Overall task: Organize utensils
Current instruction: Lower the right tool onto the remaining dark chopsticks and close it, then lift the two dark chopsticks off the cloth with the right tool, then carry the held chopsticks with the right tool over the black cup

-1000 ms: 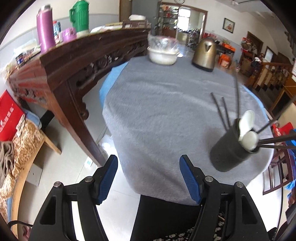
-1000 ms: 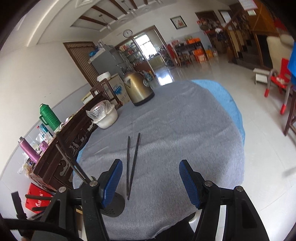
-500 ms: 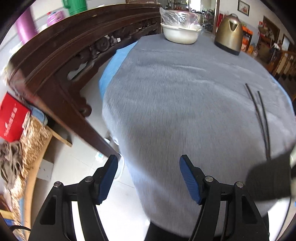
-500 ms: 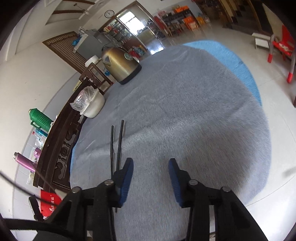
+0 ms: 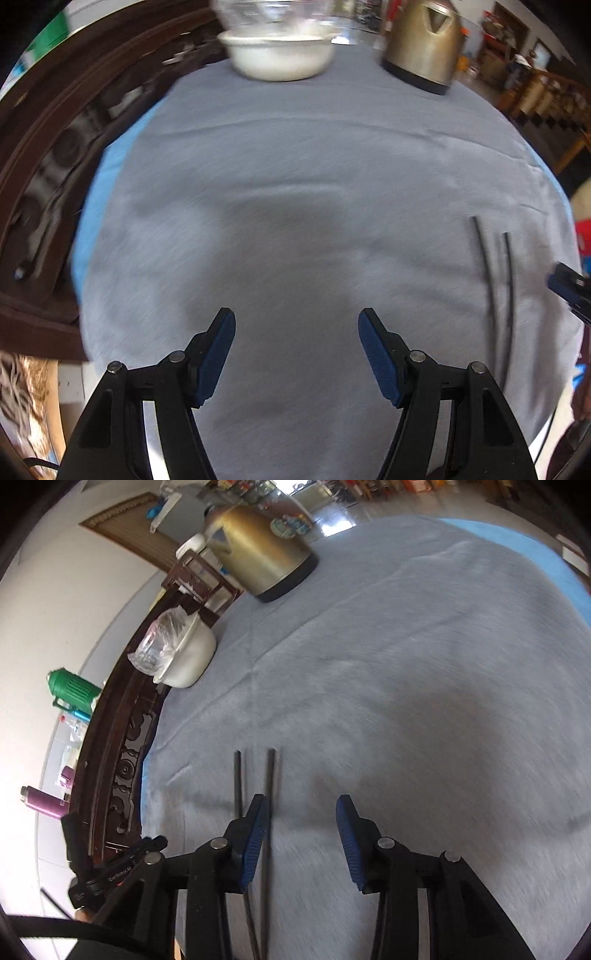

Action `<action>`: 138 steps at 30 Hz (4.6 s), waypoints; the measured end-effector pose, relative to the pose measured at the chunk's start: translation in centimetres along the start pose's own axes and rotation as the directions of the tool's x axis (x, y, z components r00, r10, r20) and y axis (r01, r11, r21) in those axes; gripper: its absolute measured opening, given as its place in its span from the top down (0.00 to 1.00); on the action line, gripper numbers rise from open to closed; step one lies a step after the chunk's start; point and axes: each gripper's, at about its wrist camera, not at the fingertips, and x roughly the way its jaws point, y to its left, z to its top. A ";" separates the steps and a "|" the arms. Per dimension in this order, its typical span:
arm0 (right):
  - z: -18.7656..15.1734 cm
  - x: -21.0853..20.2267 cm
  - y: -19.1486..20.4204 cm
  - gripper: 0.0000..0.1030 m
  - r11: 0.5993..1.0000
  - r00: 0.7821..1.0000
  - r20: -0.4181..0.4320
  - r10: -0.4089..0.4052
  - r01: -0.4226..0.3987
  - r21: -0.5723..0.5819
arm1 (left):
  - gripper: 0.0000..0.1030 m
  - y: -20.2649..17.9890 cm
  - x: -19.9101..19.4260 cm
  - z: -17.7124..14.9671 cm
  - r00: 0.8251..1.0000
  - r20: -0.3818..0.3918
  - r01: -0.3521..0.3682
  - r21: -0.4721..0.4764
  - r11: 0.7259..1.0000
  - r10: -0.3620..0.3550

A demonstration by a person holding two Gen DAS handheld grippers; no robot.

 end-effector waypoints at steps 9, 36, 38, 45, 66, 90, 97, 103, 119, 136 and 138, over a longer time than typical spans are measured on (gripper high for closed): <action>2.4 5.2 3.1 0.59 0.996 0.993 -0.092 -0.067 0.062 -0.059 | 0.32 -4.3 1.2 3.3 0.998 -0.023 0.065 0.099 0.993 -0.063; 1.8 3.8 1.2 0.91 0.973 0.981 0.005 -0.195 0.194 -0.125 | 0.53 -13.5 6.3 7.4 0.948 -0.162 0.300 0.169 0.939 -0.274; 1.7 3.7 1.1 0.91 0.973 0.981 0.009 -0.195 0.194 -0.125 | 0.62 -14.0 6.5 7.6 0.940 -0.168 0.323 0.170 0.931 -0.295; 1.6 3.8 1.4 0.91 0.977 0.984 0.023 -0.174 0.176 -0.123 | 0.89 -15.1 7.0 7.2 0.938 -0.161 0.333 0.185 0.924 -0.306; -2.0 -6.3 4.6 0.91 0.971 0.948 0.306 -0.084 0.147 -0.189 | 0.93 -6.4 -5.1 6.5 0.946 0.204 0.233 0.115 0.966 -0.253; 1.4 5.9 3.9 0.89 0.903 0.918 -0.088 -0.387 0.359 -0.237 | 0.93 -2.2 -12.7 2.0 0.876 0.375 0.267 0.143 0.953 -0.301; 0.5 4.6 3.3 0.92 0.919 0.941 -0.032 -0.338 0.323 -0.225 | 0.93 0.1 -8.6 4.1 0.925 0.272 0.264 0.045 0.964 -0.266; -0.2 1.9 1.8 0.93 0.951 0.969 0.018 -0.247 0.245 -0.187 | 0.92 3.5 -0.5 7.3 0.970 0.096 0.233 -0.133 0.963 -0.221; -0.5 -2.5 0.2 0.93 0.980 0.982 0.121 -0.147 0.161 -0.115 | 0.94 -1.9 7.5 10.7 0.989 -0.062 0.128 -0.074 0.989 -0.132; -6.0 -13.8 2.8 0.93 0.975 0.880 0.471 -0.066 0.157 -0.156 | 0.95 -0.6 -9.2 4.0 0.931 0.338 0.158 -0.023 0.987 -0.141; -7.2 -14.9 3.2 0.93 0.976 0.864 0.502 -0.050 0.150 -0.160 | 0.95 -0.5 -10.9 3.1 0.912 0.386 0.161 -0.022 0.987 -0.140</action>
